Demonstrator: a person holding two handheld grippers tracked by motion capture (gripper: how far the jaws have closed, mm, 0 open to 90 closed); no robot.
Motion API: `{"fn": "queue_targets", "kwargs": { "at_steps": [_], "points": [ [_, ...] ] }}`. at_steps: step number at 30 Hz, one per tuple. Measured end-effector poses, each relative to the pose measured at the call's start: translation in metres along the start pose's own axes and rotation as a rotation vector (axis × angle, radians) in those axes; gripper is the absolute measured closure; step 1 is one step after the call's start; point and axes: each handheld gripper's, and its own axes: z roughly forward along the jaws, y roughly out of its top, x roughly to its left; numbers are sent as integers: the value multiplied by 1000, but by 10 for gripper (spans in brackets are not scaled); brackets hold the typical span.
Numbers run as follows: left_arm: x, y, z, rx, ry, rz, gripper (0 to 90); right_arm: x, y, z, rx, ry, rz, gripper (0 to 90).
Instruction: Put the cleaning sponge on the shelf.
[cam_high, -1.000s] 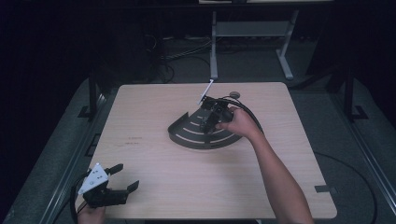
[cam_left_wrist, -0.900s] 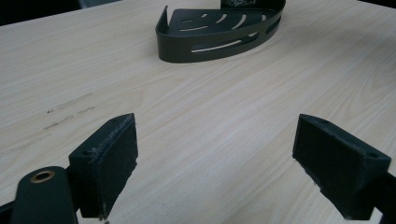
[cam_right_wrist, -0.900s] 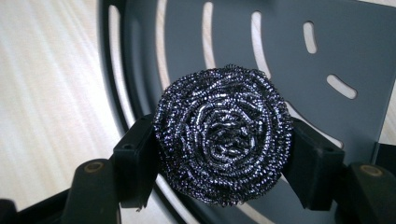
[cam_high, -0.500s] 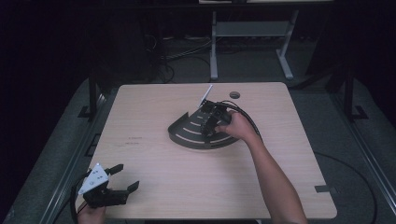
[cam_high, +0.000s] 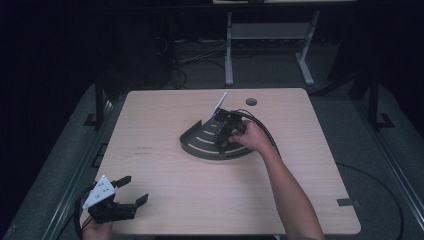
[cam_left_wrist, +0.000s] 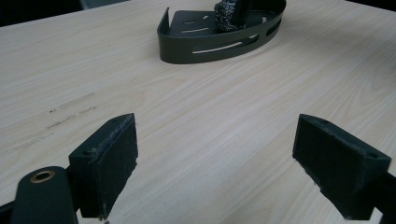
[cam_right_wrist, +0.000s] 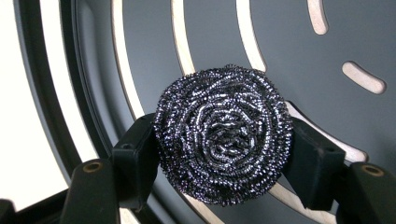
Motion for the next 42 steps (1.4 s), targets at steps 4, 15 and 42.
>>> {"fn": "queue_targets", "kwargs": {
  "at_steps": [4, 15, 42],
  "points": [
    [0, 0, 1, 2, -3, -5, 133, 0, 0, 3, -14, 1, -1, 328],
    [-1, 0, 1, 4, 4, -4, 133, -4, -7, 7, -17, 8, 18, 321],
    [0, 0, 2, 12, 5, -8, 133, -4, -11, -5, -38, 19, 35, 187]
  ]
}}
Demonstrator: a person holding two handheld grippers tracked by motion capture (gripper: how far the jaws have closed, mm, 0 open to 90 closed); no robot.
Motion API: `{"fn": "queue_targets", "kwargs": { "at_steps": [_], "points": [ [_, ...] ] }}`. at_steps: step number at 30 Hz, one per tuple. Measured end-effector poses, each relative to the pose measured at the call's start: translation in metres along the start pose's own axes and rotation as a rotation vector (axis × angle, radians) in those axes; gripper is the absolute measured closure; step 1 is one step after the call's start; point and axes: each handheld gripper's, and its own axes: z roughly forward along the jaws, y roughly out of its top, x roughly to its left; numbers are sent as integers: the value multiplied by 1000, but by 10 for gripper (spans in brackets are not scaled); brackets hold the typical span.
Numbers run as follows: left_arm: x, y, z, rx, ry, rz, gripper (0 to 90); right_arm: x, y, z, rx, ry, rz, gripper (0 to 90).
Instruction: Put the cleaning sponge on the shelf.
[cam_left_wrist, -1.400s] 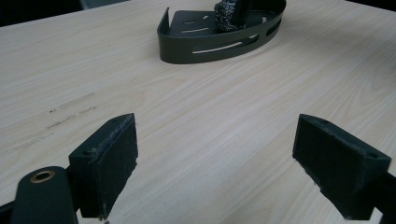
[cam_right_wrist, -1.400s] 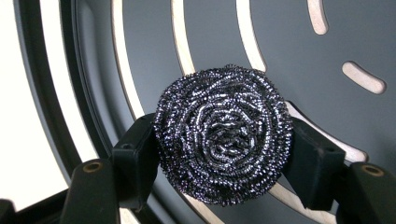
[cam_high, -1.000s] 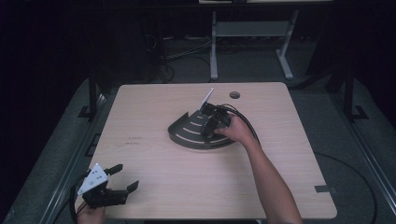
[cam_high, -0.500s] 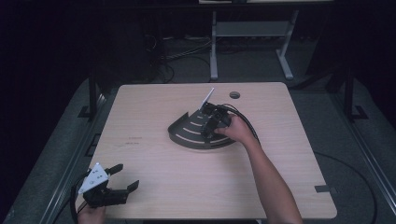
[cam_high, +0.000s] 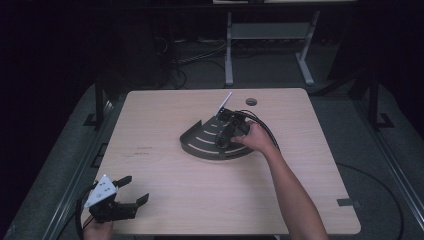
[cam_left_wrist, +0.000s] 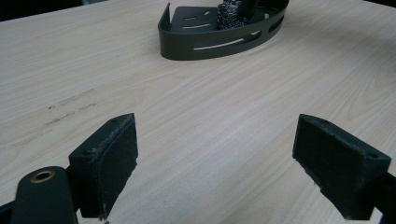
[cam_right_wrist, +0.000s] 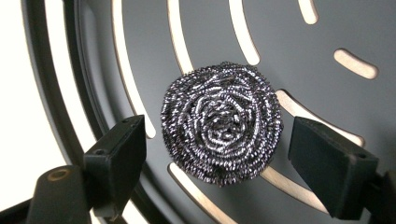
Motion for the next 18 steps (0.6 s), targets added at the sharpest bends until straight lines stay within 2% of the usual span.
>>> {"fn": "queue_targets", "kwargs": {
  "at_steps": [9, 18],
  "points": [
    [-1, 0, 0, -1, -3, 3, 133, 7, -5, -20, -39, -9, -17, 183],
    [-1, 0, 1, 4, -5, 6, 133, 8, -14, -34, -46, -33, -23, 181]
  ]
}}
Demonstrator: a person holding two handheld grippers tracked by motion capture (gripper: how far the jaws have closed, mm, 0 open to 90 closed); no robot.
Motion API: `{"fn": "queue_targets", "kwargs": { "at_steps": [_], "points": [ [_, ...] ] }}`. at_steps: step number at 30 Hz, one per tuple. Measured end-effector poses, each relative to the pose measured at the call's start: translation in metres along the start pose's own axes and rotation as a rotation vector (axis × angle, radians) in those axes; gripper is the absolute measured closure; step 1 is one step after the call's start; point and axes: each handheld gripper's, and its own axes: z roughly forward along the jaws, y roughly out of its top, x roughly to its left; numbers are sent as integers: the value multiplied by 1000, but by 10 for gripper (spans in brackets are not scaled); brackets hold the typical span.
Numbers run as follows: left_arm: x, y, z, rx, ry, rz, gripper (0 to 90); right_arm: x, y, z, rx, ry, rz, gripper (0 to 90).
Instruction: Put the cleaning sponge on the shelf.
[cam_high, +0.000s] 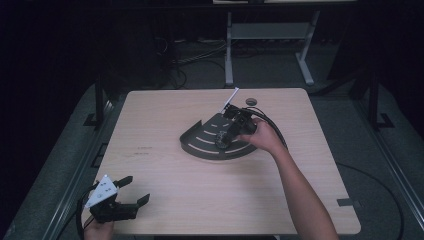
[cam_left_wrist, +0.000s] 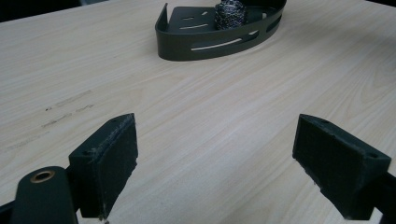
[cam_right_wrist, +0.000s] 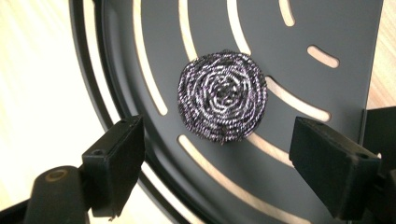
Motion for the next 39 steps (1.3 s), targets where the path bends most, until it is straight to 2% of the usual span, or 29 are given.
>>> {"fn": "queue_targets", "kwargs": {
  "at_steps": [10, 26, 39],
  "points": [
    [-1, 0, 1, 1, -2, 2, 133, 0, -16, -8, -19, 5, 13, 183],
    [-1, 1, 2, 1, -6, 3, 133, 8, -34, -18, -50, -5, -7, 183],
    [-2, 1, 3, 5, -8, 6, 133, 12, -51, -27, -67, -6, -3, 178]
  ]
}}
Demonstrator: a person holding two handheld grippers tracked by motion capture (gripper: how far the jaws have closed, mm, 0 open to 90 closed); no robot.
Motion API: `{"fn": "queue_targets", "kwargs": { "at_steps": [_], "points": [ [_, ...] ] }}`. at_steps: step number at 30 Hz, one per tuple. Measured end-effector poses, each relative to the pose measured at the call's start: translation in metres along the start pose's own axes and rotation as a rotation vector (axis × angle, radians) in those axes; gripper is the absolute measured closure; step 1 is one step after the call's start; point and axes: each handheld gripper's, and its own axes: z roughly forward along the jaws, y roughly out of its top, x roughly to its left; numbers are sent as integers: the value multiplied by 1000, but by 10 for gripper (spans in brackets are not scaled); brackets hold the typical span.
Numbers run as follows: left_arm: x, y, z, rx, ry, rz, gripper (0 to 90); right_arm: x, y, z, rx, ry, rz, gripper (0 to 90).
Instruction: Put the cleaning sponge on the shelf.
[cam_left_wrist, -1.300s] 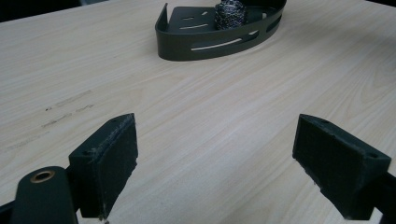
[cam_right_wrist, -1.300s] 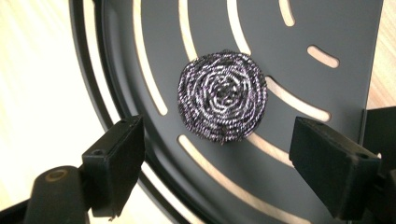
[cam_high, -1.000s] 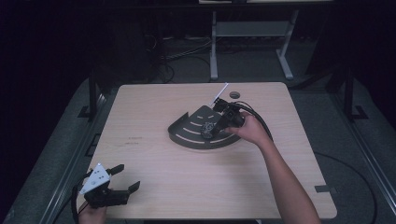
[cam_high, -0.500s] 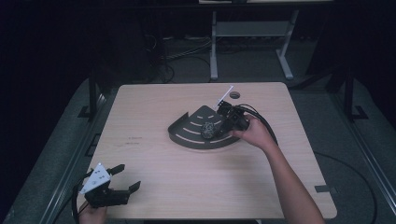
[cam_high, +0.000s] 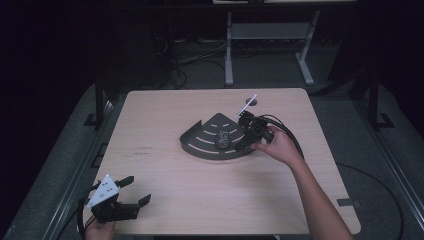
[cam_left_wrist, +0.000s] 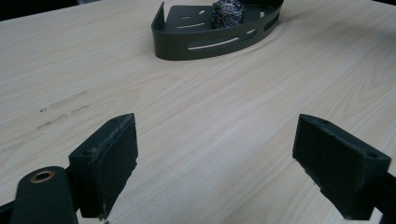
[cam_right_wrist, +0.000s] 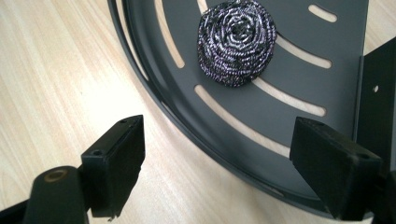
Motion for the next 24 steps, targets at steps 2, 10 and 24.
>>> {"fn": "queue_targets", "kwargs": {
  "at_steps": [2, 10, 24],
  "points": [
    [0, 0, 0, 2, 0, 2, 133, 1, -3, -1, -2, -3, -1, 178],
    [0, 0, 0, 2, 2, -1, 133, 4, -18, -5, -8, -5, -5, 177],
    [0, 0, 0, 3, 2, 1, 133, 5, -43, -8, -7, -4, 13, 173]
  ]
}}
